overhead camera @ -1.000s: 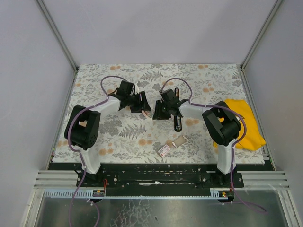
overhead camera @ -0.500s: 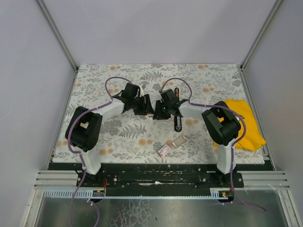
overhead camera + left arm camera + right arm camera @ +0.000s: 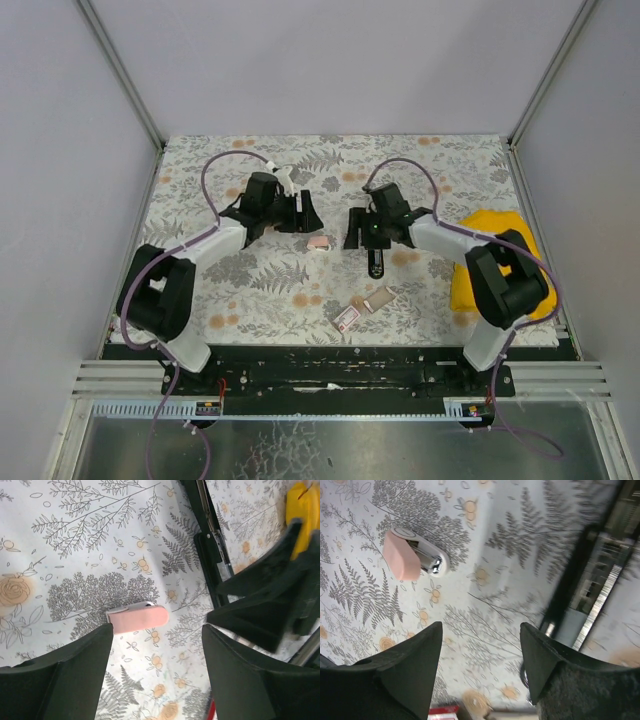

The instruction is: Load the staples into the stapler

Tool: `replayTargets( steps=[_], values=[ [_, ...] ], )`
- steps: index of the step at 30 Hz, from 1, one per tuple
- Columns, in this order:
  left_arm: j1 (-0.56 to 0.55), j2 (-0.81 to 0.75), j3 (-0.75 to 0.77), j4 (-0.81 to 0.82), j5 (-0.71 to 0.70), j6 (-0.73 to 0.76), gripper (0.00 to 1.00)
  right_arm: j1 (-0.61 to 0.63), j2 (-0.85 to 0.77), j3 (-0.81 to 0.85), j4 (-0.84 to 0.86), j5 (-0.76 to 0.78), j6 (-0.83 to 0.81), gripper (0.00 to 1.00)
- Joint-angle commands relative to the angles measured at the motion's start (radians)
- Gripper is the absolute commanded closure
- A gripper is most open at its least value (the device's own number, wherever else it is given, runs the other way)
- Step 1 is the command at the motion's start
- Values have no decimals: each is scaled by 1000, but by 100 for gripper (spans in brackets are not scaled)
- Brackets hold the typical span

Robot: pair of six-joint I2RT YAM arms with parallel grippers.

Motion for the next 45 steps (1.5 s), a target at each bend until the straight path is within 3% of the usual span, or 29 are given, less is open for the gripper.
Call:
replayTargets(
  steps=[1,7,18,22,28,30,34,37,45],
  values=[
    [4,51,-47,158,84,206,28,-47,-134,-59,-25,-37,-42,29],
    [6,103,-124,405,149,264,26,-65,-269,-131,-33,-72,-40,26],
    [6,244,-62,374,235,280,26,-66,-346,-163,-41,-105,-28,25],
    [4,229,-85,344,176,296,31,-65,-348,-163,-22,-123,-16,25],
    [-23,176,-127,317,86,280,49,-67,-349,-158,-28,-116,-14,25],
    [-35,154,-149,310,69,273,51,-67,-351,-160,-35,-105,-13,25],
    [-62,111,-192,307,13,259,49,-67,-354,-171,-28,-104,-6,25],
    [-94,103,-202,289,-74,272,37,-68,-355,-174,-19,-112,1,25],
    [-133,85,-233,284,-234,290,36,-67,-369,-183,-20,-99,5,25]
  ],
)
